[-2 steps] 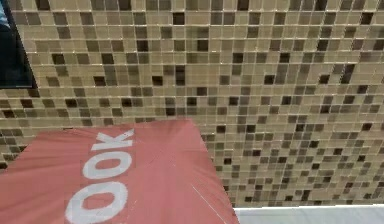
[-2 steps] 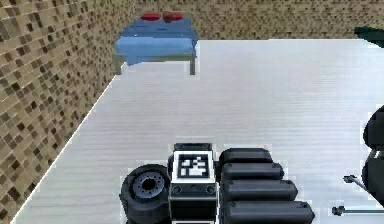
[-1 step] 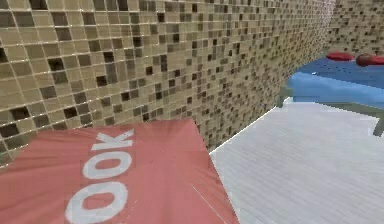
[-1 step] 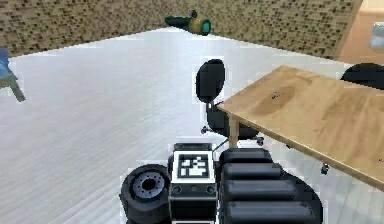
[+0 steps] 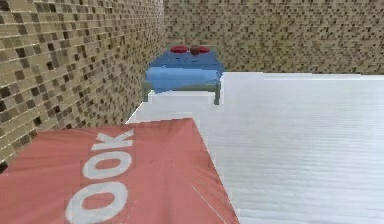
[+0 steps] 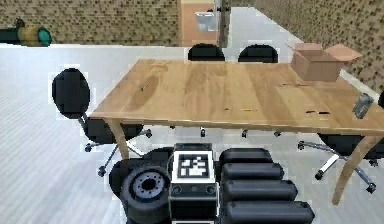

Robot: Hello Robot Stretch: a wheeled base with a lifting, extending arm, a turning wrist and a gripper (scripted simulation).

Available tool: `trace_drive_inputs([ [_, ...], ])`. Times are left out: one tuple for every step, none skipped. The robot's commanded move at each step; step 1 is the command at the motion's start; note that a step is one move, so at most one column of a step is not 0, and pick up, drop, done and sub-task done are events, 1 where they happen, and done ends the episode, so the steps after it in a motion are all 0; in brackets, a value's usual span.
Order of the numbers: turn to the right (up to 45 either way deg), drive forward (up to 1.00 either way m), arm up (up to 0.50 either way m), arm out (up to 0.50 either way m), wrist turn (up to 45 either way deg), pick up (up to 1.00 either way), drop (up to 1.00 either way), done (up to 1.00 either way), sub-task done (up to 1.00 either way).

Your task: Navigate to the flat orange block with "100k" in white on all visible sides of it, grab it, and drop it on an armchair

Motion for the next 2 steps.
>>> trace_drive_inputs([
  [0.0,0.6,0.0,0.0,0.0,0.0,0.0,0.0,0.0],
  [45.0,0.0,0.0,0.0,0.0,0.0,0.0,0.0,0.0],
])
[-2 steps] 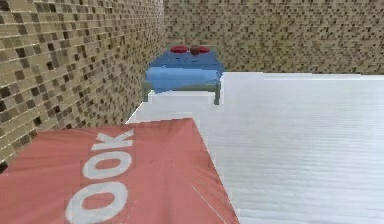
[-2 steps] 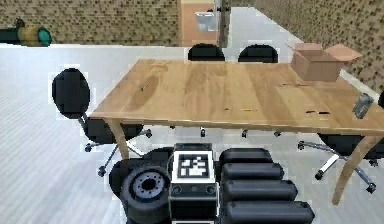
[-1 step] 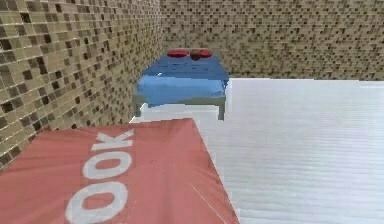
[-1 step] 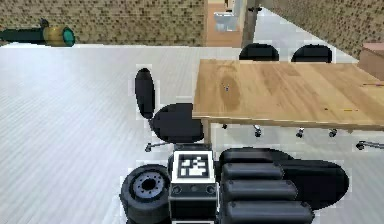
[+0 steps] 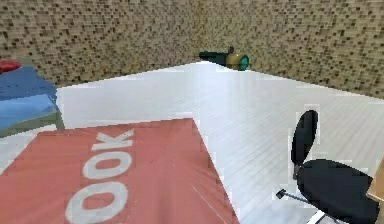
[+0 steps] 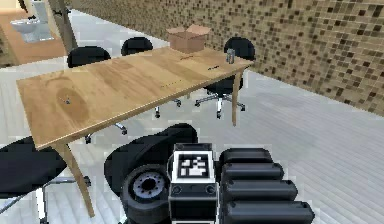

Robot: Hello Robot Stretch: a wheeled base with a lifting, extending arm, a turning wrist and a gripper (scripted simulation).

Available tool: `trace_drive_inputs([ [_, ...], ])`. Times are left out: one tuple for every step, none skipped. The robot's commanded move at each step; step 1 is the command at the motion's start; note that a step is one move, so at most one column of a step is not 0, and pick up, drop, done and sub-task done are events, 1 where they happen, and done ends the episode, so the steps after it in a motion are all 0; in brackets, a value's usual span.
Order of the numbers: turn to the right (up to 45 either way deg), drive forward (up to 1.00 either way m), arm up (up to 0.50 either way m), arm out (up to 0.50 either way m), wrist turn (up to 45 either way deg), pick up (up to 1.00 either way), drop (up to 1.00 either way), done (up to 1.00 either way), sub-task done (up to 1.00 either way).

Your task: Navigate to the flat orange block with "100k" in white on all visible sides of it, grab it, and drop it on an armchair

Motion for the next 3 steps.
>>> trace_drive_inputs([
  [3.0,0.0,0.0,0.0,0.0,0.0,0.0,0.0,0.0],
  [-45.0,0.0,0.0,0.0,0.0,0.0,0.0,0.0,0.0],
  [-42.0,0.0,0.0,0.0,0.0,0.0,0.0,0.0,0.0],
])
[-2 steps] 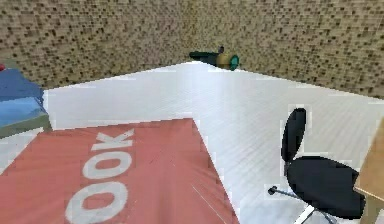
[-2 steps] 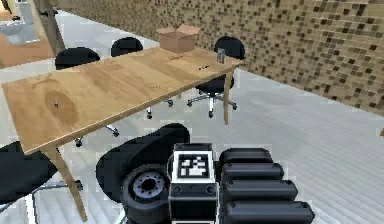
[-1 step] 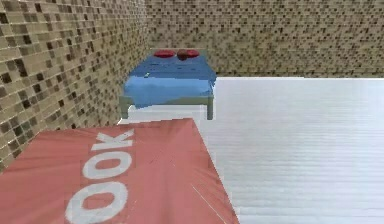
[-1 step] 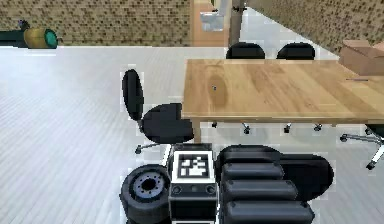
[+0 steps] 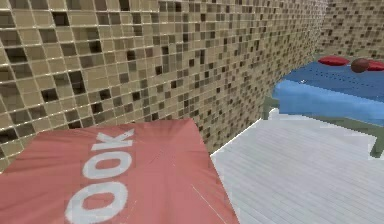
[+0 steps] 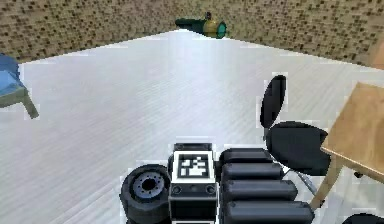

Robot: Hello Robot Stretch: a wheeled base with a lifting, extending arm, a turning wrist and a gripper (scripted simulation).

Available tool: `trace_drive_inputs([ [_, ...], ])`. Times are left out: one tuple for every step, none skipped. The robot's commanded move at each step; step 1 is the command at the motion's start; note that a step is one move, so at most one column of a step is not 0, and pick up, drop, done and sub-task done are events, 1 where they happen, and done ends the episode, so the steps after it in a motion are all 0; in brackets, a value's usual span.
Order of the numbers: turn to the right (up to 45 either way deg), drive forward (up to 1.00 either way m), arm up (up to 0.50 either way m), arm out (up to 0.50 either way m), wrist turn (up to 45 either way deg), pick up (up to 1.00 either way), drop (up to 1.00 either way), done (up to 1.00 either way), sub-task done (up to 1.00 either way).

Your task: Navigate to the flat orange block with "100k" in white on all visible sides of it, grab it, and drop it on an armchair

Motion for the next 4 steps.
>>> trace_drive_inputs([
  [0.0,0.2,0.0,0.0,0.0,0.0,0.0,0.0,0.0],
  [45.0,0.0,0.0,0.0,0.0,0.0,0.0,0.0,0.0],
  [45.0,0.0,0.0,0.0,0.0,0.0,0.0,0.0,0.0],
  [3.0,0.0,0.0,0.0,0.0,0.0,0.0,0.0,0.0],
])
